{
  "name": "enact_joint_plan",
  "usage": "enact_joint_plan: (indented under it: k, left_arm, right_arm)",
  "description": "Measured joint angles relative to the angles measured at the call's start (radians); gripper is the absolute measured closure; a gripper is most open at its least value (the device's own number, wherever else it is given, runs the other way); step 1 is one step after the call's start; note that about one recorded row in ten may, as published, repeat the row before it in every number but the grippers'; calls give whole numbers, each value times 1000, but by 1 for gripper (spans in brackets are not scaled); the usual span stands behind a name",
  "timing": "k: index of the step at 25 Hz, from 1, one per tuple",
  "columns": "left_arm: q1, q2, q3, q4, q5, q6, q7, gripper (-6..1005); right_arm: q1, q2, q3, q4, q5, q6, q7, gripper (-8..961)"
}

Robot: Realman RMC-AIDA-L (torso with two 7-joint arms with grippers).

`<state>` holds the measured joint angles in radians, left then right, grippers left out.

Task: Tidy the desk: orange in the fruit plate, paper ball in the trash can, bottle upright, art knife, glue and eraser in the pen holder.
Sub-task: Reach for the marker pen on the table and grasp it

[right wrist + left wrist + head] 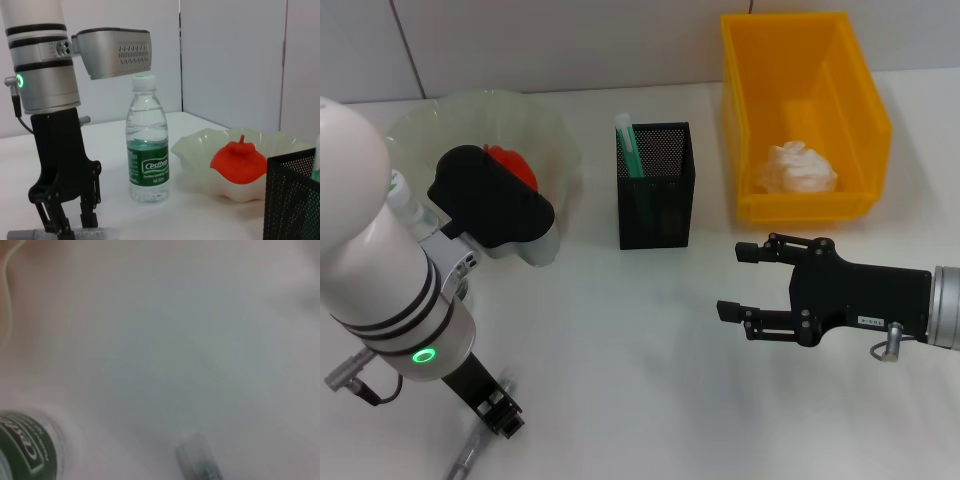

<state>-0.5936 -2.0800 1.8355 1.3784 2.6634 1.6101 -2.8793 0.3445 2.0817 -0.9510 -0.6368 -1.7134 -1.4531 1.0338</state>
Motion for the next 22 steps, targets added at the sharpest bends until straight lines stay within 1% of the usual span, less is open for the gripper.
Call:
enact_joint_plan:
  k: [4, 15, 22]
  left_arm:
    - [-1, 0, 0, -6, 0, -3, 0, 556]
    - [-11, 0, -5, -7, 2, -17, 0, 676]
    - [-21, 0, 1, -17, 6, -19, 0, 712]
  right_arm:
    - [-2, 0, 0, -2, 0, -1, 1, 189]
    - [-6, -1, 3, -5, 0, -12, 1, 189]
    - [-6, -2, 16, -6, 0, -14, 1, 189]
